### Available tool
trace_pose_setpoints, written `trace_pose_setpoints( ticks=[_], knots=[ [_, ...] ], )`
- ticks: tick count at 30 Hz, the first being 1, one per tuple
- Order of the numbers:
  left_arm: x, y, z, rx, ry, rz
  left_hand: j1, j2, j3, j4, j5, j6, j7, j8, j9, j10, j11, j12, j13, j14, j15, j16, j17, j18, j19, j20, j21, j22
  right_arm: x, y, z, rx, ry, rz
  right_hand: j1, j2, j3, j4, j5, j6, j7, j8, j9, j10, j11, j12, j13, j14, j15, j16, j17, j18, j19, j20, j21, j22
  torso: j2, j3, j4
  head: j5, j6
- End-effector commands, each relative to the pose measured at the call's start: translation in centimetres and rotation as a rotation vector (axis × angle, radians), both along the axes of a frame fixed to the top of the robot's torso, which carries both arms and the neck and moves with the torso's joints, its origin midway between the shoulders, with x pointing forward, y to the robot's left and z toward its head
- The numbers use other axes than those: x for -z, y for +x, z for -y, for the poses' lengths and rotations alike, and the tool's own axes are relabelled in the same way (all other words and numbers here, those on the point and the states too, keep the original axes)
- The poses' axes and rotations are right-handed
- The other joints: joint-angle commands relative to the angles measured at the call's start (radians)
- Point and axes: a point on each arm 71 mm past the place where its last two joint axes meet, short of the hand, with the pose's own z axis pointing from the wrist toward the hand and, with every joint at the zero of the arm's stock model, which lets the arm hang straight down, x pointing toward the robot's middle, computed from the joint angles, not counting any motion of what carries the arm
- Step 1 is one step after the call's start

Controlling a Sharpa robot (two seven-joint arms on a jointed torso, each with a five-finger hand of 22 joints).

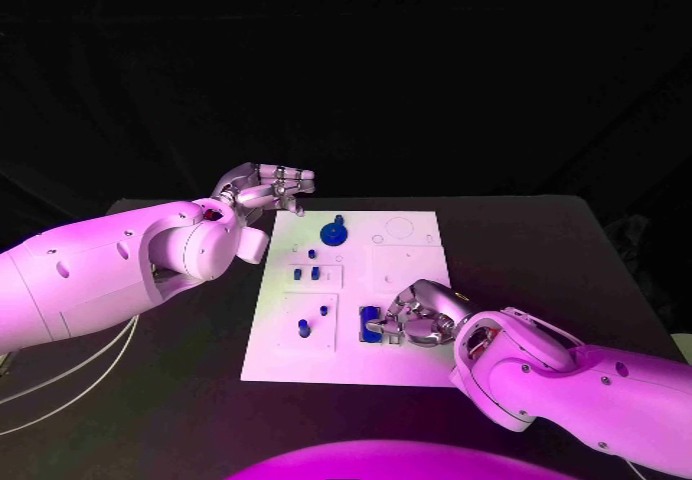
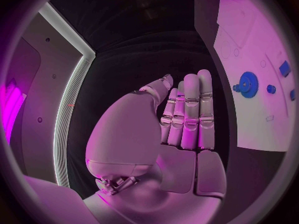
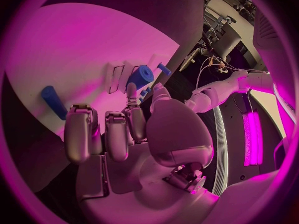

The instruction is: Assemble the parts on the task board

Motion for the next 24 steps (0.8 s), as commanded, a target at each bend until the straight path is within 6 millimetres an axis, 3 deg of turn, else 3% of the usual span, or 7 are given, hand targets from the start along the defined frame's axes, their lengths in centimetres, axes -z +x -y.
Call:
trace_pose_setpoints(
  ticks=[1, 17, 24],
  knots=[
    [-0.10, -0.07, 0.21, 0.019, -0.011, 0.001, 0.001, 0.001, -0.004, -0.004, -0.003, -0.008, 0.000, 0.007, -0.001, -0.006, -0.002, 0.004, 0.002, -0.006, 0.002, 0.004, -0.001, 0.013, 0.005, 0.003, -0.005, -0.001, -0.45, -0.35, 0.08, -0.024, 0.005, 0.037, 0.026, 0.001, 0.002, -0.011, 0.018, 0.001, -0.006, 0.004, 0.002, 0.008, -0.001, 0.008, 0.053, 0.087, -0.009, 0.005, 0.175, -0.015, 0.044, -0.007, 0.006, 0.213, 0.000, -0.0001, -0.0006, 0.000, -0.001],
    [-0.09, -0.07, 0.18, 0.019, -0.011, 0.001, 0.001, 0.001, -0.004, -0.004, -0.003, -0.008, 0.000, 0.007, -0.001, -0.006, -0.002, 0.004, 0.002, -0.006, 0.002, 0.004, -0.001, 0.013, 0.005, 0.003, -0.005, -0.001, -0.14, -0.36, 0.66, -0.044, -0.036, 0.013, 0.091, 0.011, 0.005, -0.038, 0.028, 0.008, -0.011, 0.007, 0.005, 0.021, -0.005, 0.025, 0.072, 0.088, -0.012, 0.009, 0.184, -0.018, 0.047, -0.010, 0.017, 0.216, 0.000, -0.0011, 0.0020, 0.001, 0.000],
    [-0.09, -0.07, 0.20, 0.019, -0.011, 0.001, 0.001, 0.001, -0.004, -0.004, -0.003, -0.008, 0.000, 0.007, -0.001, -0.006, -0.002, 0.004, 0.002, -0.006, 0.002, 0.004, -0.001, 0.013, 0.005, 0.003, -0.005, -0.001, 0.09, 0.07, 0.15, -0.057, -0.064, 0.037, 0.109, 0.020, 0.009, -0.044, 0.028, 0.011, -0.013, 0.008, 0.006, 0.025, -0.007, 0.031, 0.078, 0.088, -0.014, 0.009, 0.184, -0.017, 0.047, -0.011, 0.016, 0.216, 0.001, 0.0007, 0.0017, 0.004, -0.002]
  ],
)
